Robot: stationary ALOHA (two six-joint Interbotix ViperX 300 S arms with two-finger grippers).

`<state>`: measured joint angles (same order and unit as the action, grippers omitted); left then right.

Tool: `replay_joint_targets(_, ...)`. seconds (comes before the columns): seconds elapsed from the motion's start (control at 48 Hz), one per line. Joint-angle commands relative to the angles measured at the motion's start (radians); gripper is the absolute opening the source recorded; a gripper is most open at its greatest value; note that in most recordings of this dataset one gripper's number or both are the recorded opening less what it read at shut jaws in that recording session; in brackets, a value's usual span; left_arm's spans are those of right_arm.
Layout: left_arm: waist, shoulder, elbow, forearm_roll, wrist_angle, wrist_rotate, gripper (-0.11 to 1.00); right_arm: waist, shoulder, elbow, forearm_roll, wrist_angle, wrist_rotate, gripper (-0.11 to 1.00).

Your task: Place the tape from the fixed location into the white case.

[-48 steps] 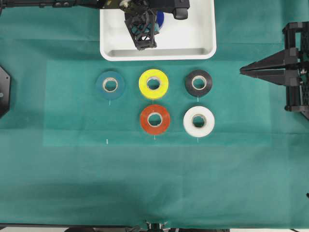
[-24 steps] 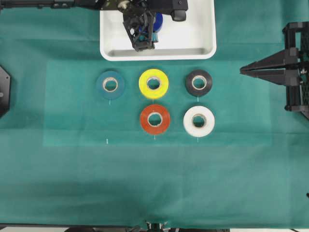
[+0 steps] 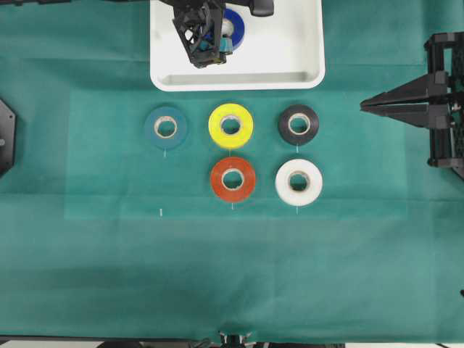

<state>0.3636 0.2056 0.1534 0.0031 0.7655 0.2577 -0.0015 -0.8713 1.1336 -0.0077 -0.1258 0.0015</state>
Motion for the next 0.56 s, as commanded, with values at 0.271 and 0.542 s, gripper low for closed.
replay_joint_targets(0.271,-0.041,-0.097,-0.087,-0.002,0.120,-0.002,0.90,0.000,0.003,-0.032,0.000,-0.003,0.000,0.00)
replay_joint_targets(0.542,-0.048,-0.101,-0.138,-0.002,0.179,-0.002,0.90,-0.002,0.003,-0.032,0.000,-0.003,0.000,0.00)
